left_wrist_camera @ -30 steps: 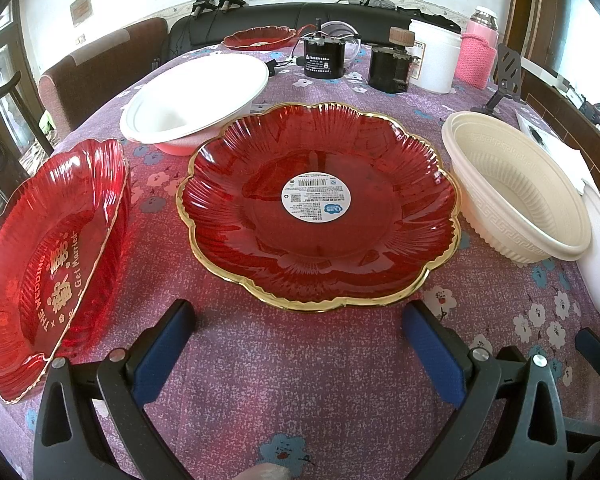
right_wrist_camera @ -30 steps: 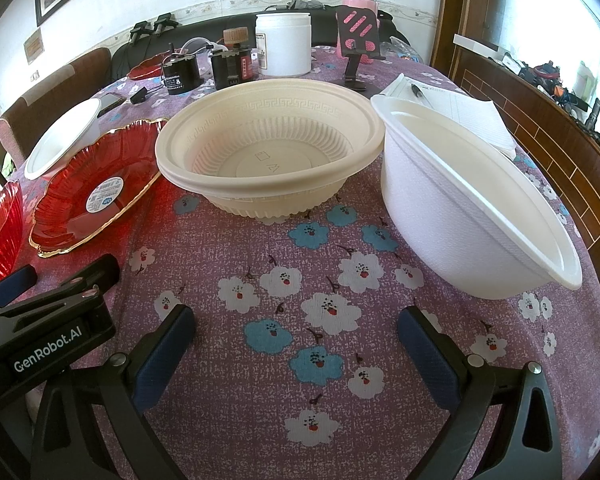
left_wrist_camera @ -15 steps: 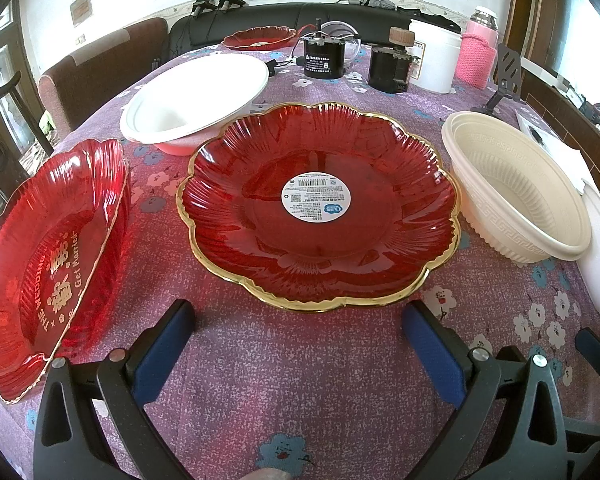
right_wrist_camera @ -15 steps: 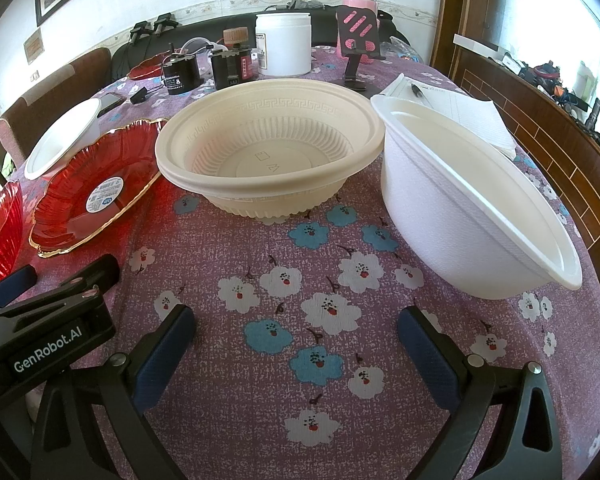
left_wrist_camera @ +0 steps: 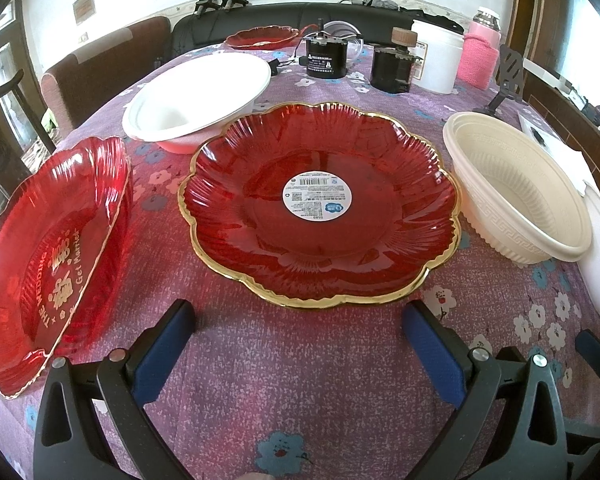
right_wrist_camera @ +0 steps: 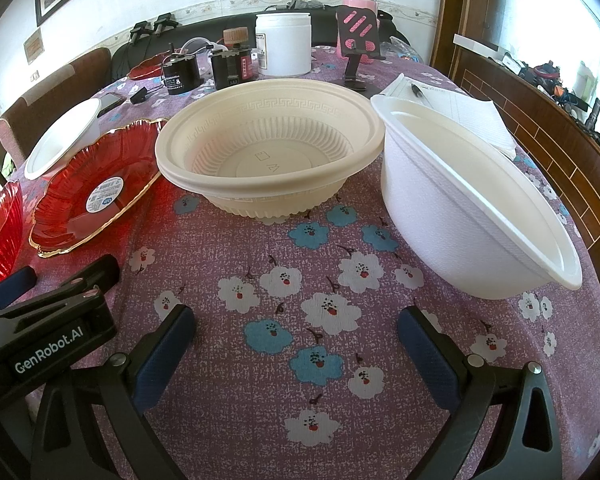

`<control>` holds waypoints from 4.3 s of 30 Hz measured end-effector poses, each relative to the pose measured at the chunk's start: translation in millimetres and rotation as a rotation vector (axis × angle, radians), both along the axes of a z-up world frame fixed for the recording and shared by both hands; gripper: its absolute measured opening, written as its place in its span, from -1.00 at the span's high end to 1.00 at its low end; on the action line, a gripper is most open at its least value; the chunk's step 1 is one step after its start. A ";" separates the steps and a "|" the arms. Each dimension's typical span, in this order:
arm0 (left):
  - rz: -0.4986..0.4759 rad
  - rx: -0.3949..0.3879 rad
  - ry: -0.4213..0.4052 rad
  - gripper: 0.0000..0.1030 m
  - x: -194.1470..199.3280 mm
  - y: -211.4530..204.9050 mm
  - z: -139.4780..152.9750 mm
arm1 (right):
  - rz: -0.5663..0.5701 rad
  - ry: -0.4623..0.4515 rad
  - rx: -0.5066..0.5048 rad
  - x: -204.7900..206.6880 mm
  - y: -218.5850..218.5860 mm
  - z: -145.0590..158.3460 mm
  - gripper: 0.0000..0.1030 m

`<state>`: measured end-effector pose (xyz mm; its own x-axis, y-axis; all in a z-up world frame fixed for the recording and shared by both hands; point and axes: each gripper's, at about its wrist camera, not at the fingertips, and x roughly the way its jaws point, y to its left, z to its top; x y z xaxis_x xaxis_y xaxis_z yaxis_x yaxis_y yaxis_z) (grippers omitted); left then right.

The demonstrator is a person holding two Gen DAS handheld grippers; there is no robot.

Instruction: Organize plates and bowls

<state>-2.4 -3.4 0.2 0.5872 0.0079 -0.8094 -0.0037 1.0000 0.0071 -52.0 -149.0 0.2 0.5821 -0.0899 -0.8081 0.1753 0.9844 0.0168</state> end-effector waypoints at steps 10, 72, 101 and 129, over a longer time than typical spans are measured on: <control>-0.032 -0.001 0.057 -1.00 0.3 5.2 1.0 | 0.004 0.002 0.003 -0.6 0.7 -0.1 -0.98; -0.092 -0.189 -0.255 -1.00 -70.6 110.2 113.9 | 0.044 -0.024 0.416 48.3 41.2 32.2 -0.50; -0.227 -0.284 0.000 -0.56 25.6 81.4 83.4 | 0.023 0.076 0.519 78.4 46.6 6.7 0.61; -0.082 -0.405 -0.023 -0.46 -1.5 205.5 125.7 | 0.230 0.059 0.603 23.3 75.0 43.7 0.45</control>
